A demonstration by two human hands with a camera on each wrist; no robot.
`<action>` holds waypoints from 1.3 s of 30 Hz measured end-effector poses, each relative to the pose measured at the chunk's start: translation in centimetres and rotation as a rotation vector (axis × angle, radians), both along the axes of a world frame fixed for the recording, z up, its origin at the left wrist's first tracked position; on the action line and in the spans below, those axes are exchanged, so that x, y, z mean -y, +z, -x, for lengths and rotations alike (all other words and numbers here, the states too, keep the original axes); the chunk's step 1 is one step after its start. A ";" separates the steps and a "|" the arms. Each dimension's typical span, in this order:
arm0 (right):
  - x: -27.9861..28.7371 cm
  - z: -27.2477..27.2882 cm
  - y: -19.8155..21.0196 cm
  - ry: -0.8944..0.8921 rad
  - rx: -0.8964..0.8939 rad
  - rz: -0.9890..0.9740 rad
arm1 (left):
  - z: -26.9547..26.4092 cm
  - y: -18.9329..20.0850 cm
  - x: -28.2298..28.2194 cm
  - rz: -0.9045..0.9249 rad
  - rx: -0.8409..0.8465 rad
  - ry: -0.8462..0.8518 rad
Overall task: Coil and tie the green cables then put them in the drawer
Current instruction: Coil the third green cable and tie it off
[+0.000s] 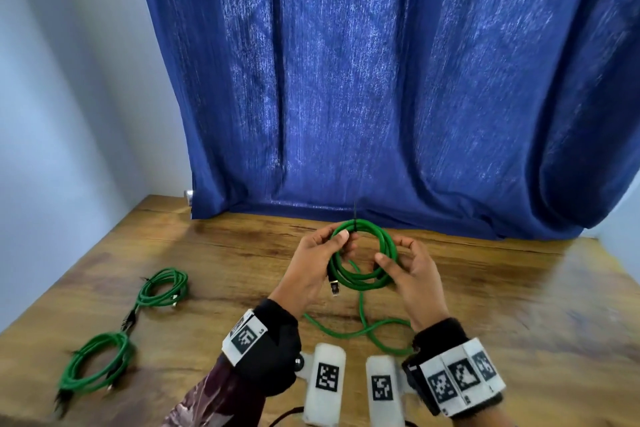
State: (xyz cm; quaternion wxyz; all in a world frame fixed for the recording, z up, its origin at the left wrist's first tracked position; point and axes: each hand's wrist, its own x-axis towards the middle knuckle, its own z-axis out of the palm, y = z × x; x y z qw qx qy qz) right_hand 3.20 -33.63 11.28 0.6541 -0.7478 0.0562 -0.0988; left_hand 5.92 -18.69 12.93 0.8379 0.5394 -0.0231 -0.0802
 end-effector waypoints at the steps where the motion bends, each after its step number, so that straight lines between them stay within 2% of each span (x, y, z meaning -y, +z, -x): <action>1: -0.4 -0.2 -0.6 -0.038 0.006 0.001 | 0.0 -0.2 -0.2 0.012 -0.019 0.007; 5: -2.1 -0.7 -1.0 -0.132 0.002 -0.091 | 0.4 -1.2 -1.3 -0.066 -0.087 0.091; 8: -4.0 -1.1 -1.1 -0.114 -0.017 -0.176 | 0.5 -2.7 -3.4 -0.193 -0.189 0.185; 11: -6.8 -1.7 -2.1 -0.089 -0.043 -0.173 | 0.5 -3.8 -6.2 -0.166 -0.275 0.254; 17: -12.9 -3.1 -4.1 -0.033 -0.132 -0.198 | 0.3 -6.0 -13.1 -0.401 -0.311 0.399; 21: -18.1 -4.0 -6.4 -0.003 -0.221 -0.092 | 0.8 -7.0 -18.5 -0.347 -0.409 0.397; 29: -26.6 -4.6 -11.0 0.050 -0.363 0.143 | 1.6 -10.9 -27.6 -0.419 -0.541 0.400; 34: -29.2 -4.3 -13.5 0.059 -0.457 0.177 | 1.6 -12.9 -29.8 -0.515 -0.589 0.366; 39: -30.0 -4.0 -14.4 0.057 -0.504 0.209 | 1.3 -14.4 -30.5 -0.624 -0.606 0.359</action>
